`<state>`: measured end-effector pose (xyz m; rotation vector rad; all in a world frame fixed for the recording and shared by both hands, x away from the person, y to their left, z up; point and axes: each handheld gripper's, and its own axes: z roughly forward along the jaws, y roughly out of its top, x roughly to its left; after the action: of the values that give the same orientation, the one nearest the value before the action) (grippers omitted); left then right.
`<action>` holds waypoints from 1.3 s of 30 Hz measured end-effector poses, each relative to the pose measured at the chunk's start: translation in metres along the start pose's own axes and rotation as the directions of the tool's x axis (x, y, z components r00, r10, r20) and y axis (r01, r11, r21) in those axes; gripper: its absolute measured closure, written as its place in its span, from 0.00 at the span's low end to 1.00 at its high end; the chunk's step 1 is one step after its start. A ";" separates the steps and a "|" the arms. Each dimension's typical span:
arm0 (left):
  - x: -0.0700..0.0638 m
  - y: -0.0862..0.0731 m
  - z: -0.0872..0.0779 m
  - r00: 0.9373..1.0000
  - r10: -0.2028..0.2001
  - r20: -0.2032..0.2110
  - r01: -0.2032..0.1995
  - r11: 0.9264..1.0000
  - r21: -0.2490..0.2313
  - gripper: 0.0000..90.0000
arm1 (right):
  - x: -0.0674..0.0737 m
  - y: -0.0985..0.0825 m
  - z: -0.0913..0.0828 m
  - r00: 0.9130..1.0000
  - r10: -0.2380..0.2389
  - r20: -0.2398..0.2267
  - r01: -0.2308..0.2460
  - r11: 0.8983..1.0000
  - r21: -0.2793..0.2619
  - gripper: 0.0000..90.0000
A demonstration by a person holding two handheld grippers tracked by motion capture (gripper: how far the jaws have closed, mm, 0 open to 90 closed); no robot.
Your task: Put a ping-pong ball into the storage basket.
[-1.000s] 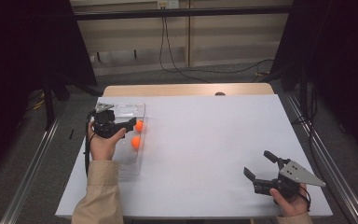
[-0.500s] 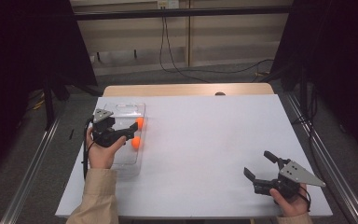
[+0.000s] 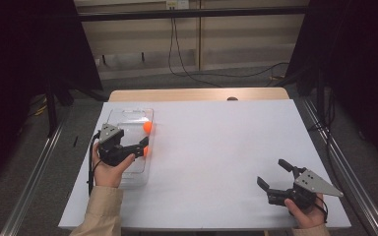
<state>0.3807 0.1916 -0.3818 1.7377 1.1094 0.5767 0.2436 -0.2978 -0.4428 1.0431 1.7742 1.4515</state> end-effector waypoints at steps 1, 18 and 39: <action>-0.001 -0.001 -0.001 1.000 -0.003 0.003 0.003 1.000 -0.001 0.07 | 0.000 0.000 0.000 1.000 -0.001 0.000 0.001 1.000 0.000 0.06; -0.011 -0.015 -0.013 0.999 0.021 0.032 -0.018 0.997 -0.074 0.06 | 0.001 0.000 0.000 1.000 -0.001 0.000 0.001 1.000 -0.002 0.06; -0.022 -0.034 -0.030 0.997 0.055 0.059 -0.048 0.992 -0.118 0.05 | 0.001 0.001 0.000 1.000 -0.002 0.001 0.002 1.000 -0.003 0.06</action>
<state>0.3328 0.1904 -0.3973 1.6758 0.9714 0.6029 0.2430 -0.2973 -0.4420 1.0399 1.7710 1.4519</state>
